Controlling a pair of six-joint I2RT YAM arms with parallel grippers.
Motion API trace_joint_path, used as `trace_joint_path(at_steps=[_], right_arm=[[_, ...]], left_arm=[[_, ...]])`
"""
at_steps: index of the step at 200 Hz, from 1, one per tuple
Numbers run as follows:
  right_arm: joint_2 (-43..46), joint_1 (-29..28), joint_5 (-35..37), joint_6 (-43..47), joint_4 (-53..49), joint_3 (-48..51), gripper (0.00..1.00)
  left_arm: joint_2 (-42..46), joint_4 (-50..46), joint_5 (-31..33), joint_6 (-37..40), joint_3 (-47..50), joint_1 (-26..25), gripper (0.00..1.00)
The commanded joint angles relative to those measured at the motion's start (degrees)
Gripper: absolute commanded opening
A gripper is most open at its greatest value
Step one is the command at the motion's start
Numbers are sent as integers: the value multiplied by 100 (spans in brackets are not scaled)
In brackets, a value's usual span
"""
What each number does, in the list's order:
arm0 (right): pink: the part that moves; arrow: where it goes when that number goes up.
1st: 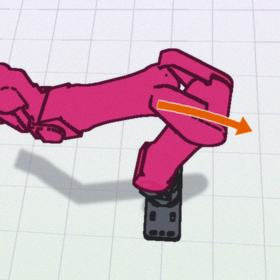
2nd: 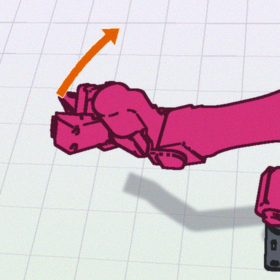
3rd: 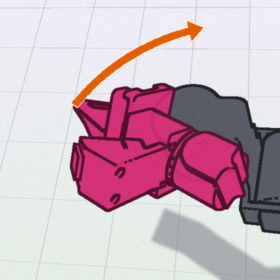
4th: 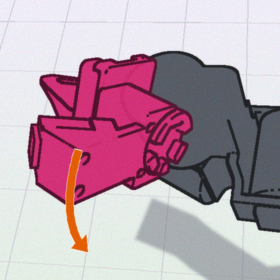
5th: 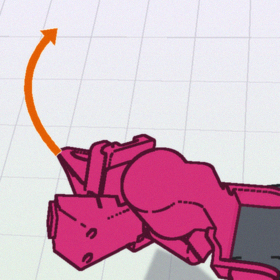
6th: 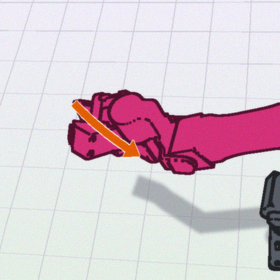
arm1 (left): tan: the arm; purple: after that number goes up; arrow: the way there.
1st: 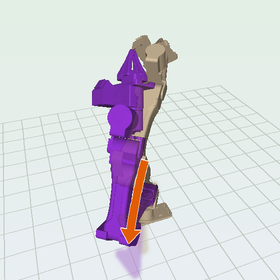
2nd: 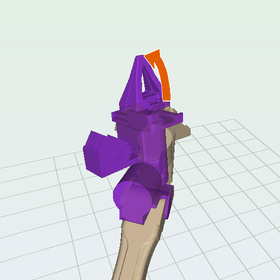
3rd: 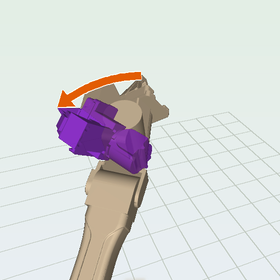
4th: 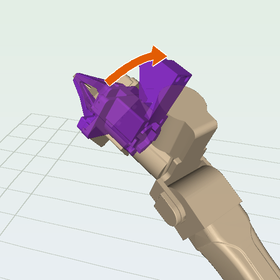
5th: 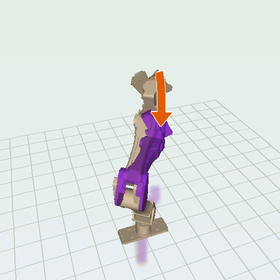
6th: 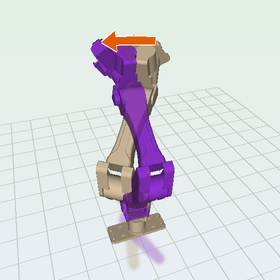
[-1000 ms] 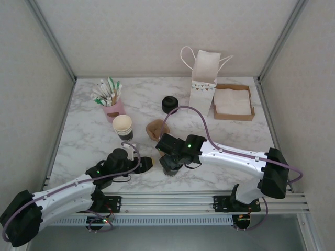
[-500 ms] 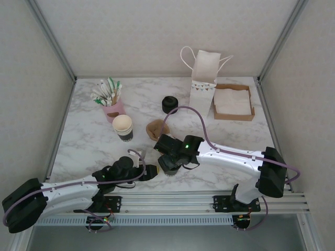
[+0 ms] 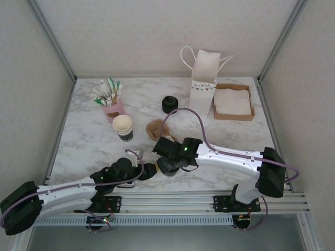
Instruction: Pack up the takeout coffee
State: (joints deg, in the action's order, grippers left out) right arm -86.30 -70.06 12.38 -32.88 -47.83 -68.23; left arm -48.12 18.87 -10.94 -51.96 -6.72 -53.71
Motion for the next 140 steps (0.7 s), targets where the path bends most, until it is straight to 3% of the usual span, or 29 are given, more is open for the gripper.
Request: trace_joint_path(at_steps=[1, 85, 140], right_arm=[[-182, -95, -62, -168, 0, 207, 73], [-219, -356, 184, -116, -85, 154, 74], [-108, -368, 316, -53, -169, -52, 82]], left_arm=[[230, -454, 331, -12, 27, -34, 57], [862, -1150, 539, 86, -113, 80, 60], [1080, -1542, 639, 213, -301, 172, 66]])
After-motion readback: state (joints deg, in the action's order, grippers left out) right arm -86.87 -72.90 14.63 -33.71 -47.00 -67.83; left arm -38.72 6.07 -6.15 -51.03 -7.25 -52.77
